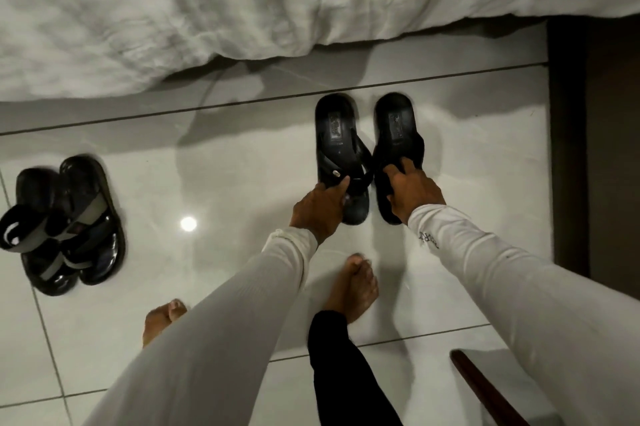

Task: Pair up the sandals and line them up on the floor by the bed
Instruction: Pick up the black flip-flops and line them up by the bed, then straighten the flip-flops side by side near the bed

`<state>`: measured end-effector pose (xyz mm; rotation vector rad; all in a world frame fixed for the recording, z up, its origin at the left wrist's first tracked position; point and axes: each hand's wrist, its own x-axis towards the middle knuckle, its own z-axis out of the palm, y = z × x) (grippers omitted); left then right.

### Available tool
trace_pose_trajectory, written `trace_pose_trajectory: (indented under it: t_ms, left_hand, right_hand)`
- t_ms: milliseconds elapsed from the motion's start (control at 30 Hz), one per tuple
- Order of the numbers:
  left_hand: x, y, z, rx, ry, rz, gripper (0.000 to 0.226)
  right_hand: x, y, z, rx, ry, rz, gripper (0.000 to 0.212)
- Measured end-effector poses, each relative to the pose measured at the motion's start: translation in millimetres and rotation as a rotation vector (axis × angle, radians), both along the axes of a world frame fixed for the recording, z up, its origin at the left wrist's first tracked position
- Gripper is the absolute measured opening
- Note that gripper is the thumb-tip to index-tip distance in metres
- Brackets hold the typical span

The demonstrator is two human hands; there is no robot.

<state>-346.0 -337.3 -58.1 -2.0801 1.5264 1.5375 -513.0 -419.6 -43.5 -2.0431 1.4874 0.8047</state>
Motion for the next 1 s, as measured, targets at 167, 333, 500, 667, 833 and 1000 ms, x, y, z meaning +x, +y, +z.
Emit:
trace_pose_trajectory:
  t_ms: [167, 333, 500, 667, 833, 1000]
  left_hand:
    - [62.4, 61.9, 36.7, -0.017, -0.133, -0.145, 0.057]
    - [176.4, 149.0, 61.3, -0.024, -0.319, -0.145, 0.06]
    - [311.9, 234.8, 67.1, 0.019, -0.433, -0.005, 0.061]
    - [422.3, 290.6, 57.5, -0.034, -0.454, 0.339, 0.062]
    - [498.4, 311.6, 21.7, 0.106, -0.332, 0.554, 0.079]
    - [514.3, 317.0, -20.3, 0.23, -0.237, 0.42, 0.088]
  right_hand:
    - [67.7, 33.1, 34.6, -0.008, 0.012, 0.069, 0.06]
    - [179.5, 97.5, 52.9, 0.009, -0.061, 0.144, 0.055]
    - [306.9, 172.3, 58.6, 0.129, -0.143, 0.144, 0.057]
    - [414.3, 232.8, 35.2, 0.22, -0.183, 0.105, 0.065]
    - [488.7, 265.7, -9.4, 0.342, -0.224, -0.147, 0.081]
    - [517.9, 284.3, -48.4, 0.309, -0.228, -0.232, 0.086]
